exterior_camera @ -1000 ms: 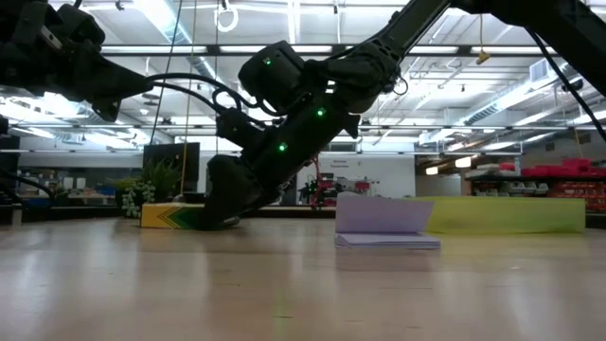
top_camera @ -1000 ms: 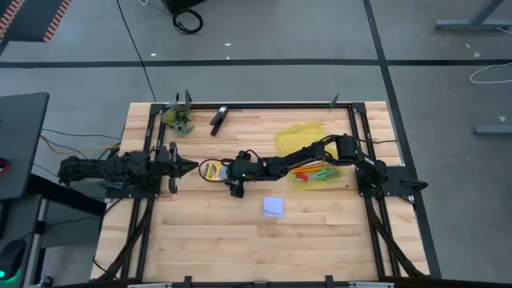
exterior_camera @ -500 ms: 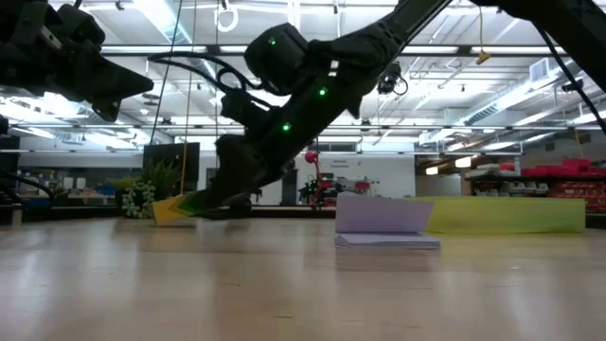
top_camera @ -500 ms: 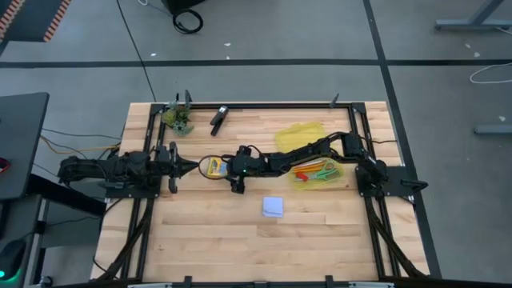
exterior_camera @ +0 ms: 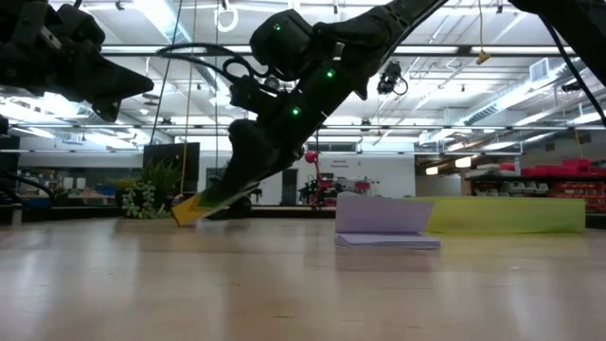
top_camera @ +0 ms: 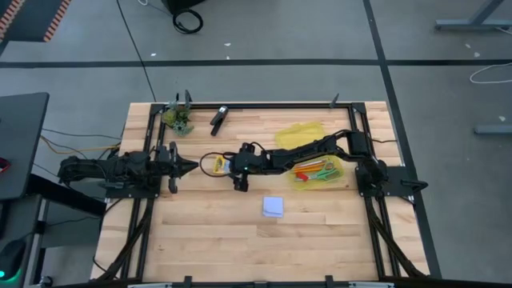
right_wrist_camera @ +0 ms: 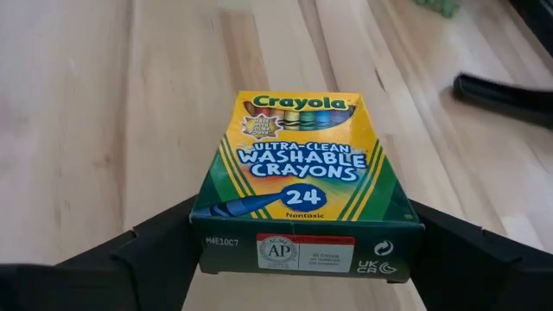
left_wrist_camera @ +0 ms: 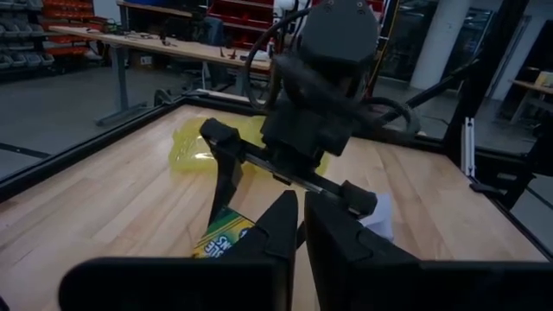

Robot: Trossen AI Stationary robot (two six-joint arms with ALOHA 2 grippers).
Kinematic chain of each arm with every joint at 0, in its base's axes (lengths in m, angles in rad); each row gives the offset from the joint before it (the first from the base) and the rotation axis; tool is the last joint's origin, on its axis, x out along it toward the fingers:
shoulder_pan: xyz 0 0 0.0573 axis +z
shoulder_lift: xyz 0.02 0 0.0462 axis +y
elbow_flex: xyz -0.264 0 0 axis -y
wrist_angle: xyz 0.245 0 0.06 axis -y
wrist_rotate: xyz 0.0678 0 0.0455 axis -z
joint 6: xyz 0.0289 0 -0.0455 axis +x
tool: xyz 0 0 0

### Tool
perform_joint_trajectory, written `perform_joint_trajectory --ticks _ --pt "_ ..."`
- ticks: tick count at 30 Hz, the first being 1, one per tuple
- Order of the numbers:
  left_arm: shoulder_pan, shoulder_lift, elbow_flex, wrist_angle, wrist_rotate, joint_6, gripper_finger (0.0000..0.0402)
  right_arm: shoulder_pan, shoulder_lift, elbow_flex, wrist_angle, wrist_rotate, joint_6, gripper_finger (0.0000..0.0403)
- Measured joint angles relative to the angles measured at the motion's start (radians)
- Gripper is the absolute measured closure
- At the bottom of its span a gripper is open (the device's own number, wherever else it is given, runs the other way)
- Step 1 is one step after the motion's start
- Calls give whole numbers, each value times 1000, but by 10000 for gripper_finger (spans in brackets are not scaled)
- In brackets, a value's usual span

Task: Pack school essentials
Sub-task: Put the yellow crayon box into the yellow supply box

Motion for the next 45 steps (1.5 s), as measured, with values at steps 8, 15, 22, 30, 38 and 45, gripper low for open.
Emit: perform_joint_trajectory --ticks 8,15,22,30,38,45 --pt "0 0 0 0 0 0 376 0 0 0 -4 -11 7 43" --pt "0 0 0 0 0 0 370 4 0 -36 48 -21 4 43" --pt "0 0 0 0 0 0 366 9 -37 -160 180 -28 20 52" --pt "0 0 0 0 -1 0 373 12 -187 -378 375 -25 64 53" --pt "0 0 0 0 -1 0 364 38 -388 -608 488 -11 101 53" --pt "0 0 0 0 -1 0 363 106 -612 -794 468 61 133 53"
